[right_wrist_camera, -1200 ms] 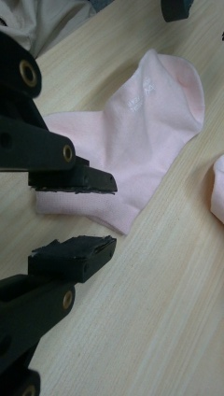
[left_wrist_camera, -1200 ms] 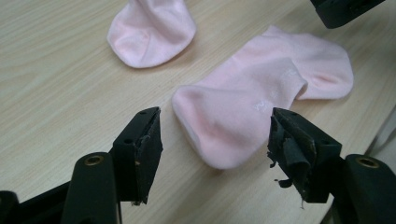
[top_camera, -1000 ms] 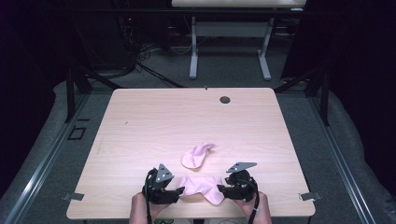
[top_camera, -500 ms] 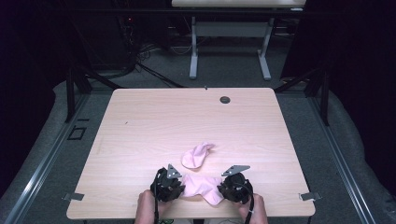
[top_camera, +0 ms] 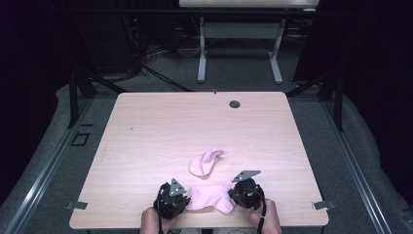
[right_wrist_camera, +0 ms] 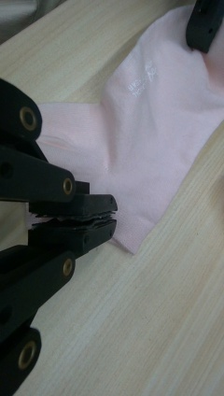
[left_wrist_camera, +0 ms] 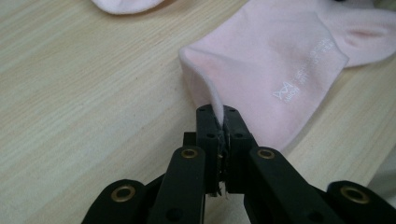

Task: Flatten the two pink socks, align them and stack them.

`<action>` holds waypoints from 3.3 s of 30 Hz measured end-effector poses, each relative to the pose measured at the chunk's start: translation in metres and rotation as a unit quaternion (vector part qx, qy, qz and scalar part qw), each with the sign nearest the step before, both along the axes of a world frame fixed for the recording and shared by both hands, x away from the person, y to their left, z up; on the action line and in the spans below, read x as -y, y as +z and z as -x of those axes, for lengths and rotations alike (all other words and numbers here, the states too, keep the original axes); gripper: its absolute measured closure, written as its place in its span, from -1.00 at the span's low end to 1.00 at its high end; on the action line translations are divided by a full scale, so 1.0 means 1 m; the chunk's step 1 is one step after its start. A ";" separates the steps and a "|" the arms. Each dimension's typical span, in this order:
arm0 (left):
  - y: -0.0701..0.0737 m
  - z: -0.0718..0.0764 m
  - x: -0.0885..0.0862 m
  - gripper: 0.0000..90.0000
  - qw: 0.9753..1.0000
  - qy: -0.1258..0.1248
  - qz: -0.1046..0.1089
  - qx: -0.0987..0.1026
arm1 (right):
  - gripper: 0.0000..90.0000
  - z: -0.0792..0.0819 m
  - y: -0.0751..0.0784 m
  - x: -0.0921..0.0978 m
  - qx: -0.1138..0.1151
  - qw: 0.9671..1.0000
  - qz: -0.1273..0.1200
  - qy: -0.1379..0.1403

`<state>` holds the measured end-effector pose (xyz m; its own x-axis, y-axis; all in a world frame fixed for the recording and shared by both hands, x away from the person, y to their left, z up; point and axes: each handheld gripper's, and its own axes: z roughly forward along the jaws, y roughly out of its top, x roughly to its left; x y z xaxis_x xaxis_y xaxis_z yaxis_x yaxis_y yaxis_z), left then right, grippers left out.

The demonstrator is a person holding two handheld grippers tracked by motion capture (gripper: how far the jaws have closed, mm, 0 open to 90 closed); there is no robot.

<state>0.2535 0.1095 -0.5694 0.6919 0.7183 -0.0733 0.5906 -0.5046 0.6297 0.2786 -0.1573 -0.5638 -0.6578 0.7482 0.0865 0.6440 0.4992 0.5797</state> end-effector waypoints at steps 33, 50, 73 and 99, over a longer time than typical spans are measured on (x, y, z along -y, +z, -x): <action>0.041 -0.098 -0.035 -0.52 0.998 0.037 0.052 -0.007 | -0.54 -0.078 0.055 0.017 0.053 0.997 -0.048 0.018; 0.011 -0.146 0.008 0.26 0.997 0.023 -0.006 -0.069 | 0.10 -0.141 0.038 -0.016 0.017 0.998 -0.015 0.063; 0.015 -0.145 0.014 0.99 0.999 0.006 -0.024 -0.039 | 0.99 -0.134 0.031 -0.012 0.024 0.998 -0.013 0.055; 0.044 -0.148 0.009 0.99 1.000 0.006 0.012 0.028 | 0.94 -0.129 0.051 -0.017 0.104 0.992 0.042 0.049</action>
<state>0.4012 0.1007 -0.5254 0.6864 0.7254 -0.0514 0.5598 -0.4819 0.6741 0.4072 -0.1403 -0.5132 -0.7252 0.6781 -0.1194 0.4603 0.6064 0.6484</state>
